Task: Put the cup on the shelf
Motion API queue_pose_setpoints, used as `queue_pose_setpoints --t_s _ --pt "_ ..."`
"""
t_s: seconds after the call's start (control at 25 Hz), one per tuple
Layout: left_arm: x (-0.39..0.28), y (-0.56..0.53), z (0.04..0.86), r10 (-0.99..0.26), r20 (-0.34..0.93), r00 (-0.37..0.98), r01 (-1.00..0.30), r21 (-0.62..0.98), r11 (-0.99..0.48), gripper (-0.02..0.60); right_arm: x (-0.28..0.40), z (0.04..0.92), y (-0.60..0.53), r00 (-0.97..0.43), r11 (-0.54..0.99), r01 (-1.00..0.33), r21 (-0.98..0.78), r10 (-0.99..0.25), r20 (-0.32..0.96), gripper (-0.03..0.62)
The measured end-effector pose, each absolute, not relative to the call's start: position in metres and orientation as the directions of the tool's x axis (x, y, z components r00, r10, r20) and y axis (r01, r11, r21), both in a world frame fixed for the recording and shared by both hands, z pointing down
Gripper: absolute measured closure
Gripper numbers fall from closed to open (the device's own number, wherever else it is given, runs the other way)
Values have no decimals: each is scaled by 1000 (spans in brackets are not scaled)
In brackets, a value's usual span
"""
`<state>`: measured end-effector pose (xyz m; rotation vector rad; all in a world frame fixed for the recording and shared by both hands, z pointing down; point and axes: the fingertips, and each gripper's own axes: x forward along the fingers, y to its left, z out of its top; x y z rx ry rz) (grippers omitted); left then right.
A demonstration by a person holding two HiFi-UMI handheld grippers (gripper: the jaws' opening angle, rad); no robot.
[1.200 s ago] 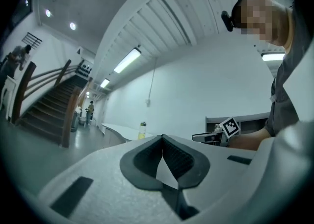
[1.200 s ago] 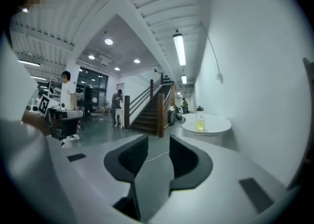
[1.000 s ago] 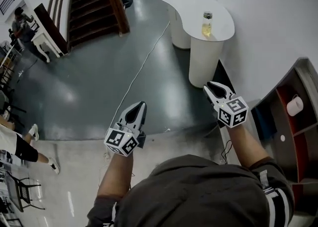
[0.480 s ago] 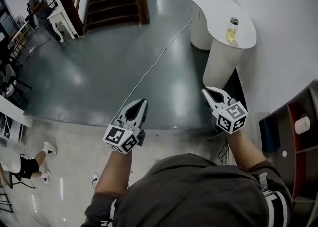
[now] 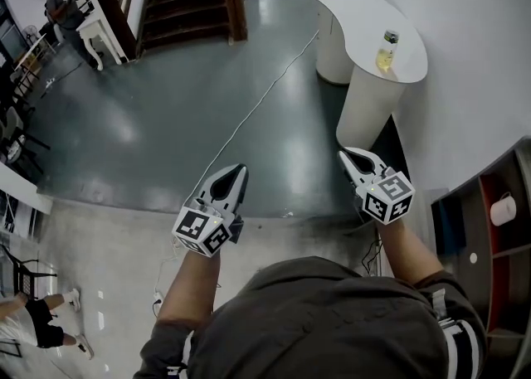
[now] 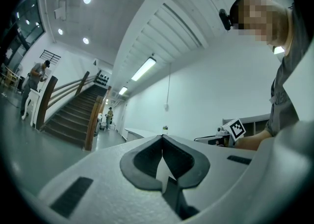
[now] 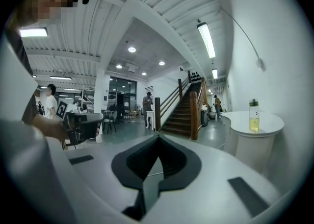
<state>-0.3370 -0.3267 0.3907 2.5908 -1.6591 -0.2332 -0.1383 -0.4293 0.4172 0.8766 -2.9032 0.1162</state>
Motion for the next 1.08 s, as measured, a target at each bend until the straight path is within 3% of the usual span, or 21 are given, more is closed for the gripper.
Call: queue_pose_setpoints --t_s 1.08 --pt "-328 -338 387 -894 -97 438 -887 118 -447 577 -136 414 -435 -830 837 -548 -8 -542 130 605"
